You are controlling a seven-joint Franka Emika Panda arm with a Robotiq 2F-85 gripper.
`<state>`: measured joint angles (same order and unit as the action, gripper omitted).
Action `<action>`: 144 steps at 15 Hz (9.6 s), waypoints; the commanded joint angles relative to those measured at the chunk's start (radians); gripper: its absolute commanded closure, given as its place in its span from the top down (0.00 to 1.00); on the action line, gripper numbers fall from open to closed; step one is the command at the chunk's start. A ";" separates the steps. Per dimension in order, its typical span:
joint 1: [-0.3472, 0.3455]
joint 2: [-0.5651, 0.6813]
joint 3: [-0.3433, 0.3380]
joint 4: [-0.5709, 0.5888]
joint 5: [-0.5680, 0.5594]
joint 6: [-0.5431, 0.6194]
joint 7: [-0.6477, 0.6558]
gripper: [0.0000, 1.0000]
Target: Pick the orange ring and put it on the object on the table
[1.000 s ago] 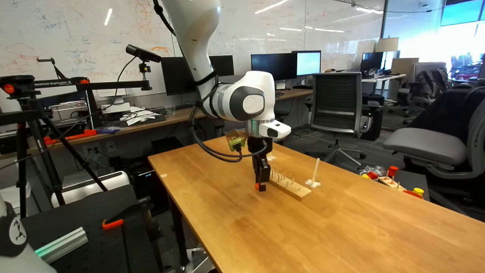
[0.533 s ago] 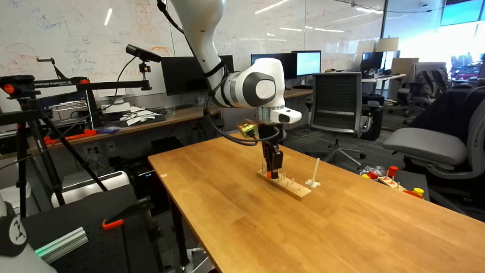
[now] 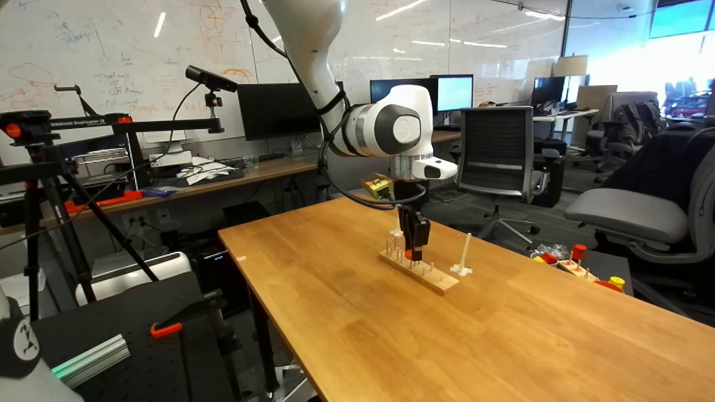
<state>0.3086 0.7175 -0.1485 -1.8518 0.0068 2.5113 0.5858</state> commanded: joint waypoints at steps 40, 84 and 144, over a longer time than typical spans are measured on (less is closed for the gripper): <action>-0.034 0.125 0.047 0.206 0.023 -0.133 0.028 0.18; -0.067 0.119 0.059 0.174 0.025 -0.137 0.011 0.18; -0.014 0.017 0.067 0.182 -0.001 -0.176 0.015 1.00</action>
<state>0.2659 0.8429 -0.0730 -1.6196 0.0369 2.3694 0.5979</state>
